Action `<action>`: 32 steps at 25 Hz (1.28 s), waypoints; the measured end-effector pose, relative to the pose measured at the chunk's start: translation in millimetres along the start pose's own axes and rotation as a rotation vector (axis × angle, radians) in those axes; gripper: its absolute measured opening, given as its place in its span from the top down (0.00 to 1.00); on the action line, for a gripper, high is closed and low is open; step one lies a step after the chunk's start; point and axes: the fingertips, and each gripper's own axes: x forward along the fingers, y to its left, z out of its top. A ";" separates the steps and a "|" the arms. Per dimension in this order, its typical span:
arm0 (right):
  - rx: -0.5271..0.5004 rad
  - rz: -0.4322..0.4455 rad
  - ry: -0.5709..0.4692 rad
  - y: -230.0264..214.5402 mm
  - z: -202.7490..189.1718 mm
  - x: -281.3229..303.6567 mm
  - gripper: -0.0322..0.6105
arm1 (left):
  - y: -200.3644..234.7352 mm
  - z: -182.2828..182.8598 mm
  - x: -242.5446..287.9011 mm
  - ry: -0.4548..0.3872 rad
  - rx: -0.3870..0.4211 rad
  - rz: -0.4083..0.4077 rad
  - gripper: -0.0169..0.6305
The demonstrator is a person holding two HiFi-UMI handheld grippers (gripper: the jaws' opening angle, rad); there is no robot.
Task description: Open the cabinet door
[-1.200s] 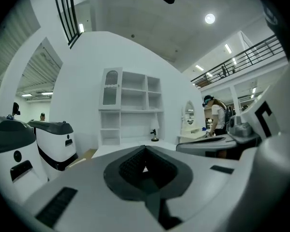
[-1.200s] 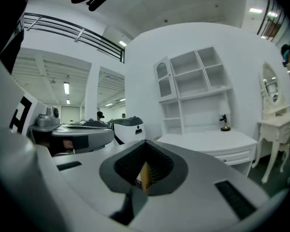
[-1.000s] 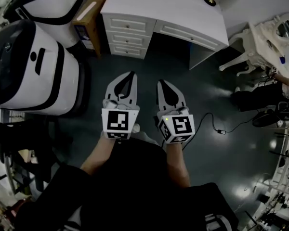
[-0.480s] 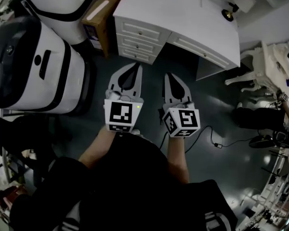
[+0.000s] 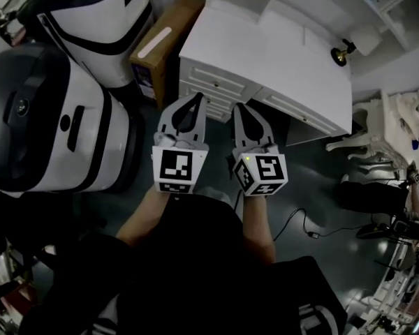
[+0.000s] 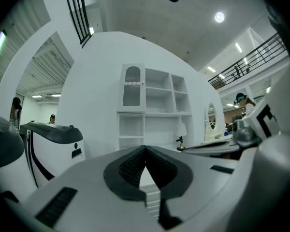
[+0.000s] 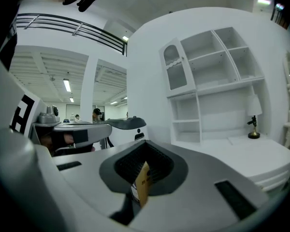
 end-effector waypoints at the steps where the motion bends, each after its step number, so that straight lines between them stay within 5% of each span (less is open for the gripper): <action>1: -0.002 -0.005 0.001 -0.3 2.9 4.6 0.92 | 4.5 1.9 3.8 -0.006 -0.007 -0.004 0.96; 11: -0.020 -0.086 0.032 -29.4 12.5 21.0 0.92 | 11.1 10.4 48.3 -0.020 -0.031 -0.057 0.96; 32: -0.023 -0.089 -0.063 -91.8 53.0 95.3 0.92 | 23.6 46.5 146.4 -0.102 -0.040 -0.075 0.96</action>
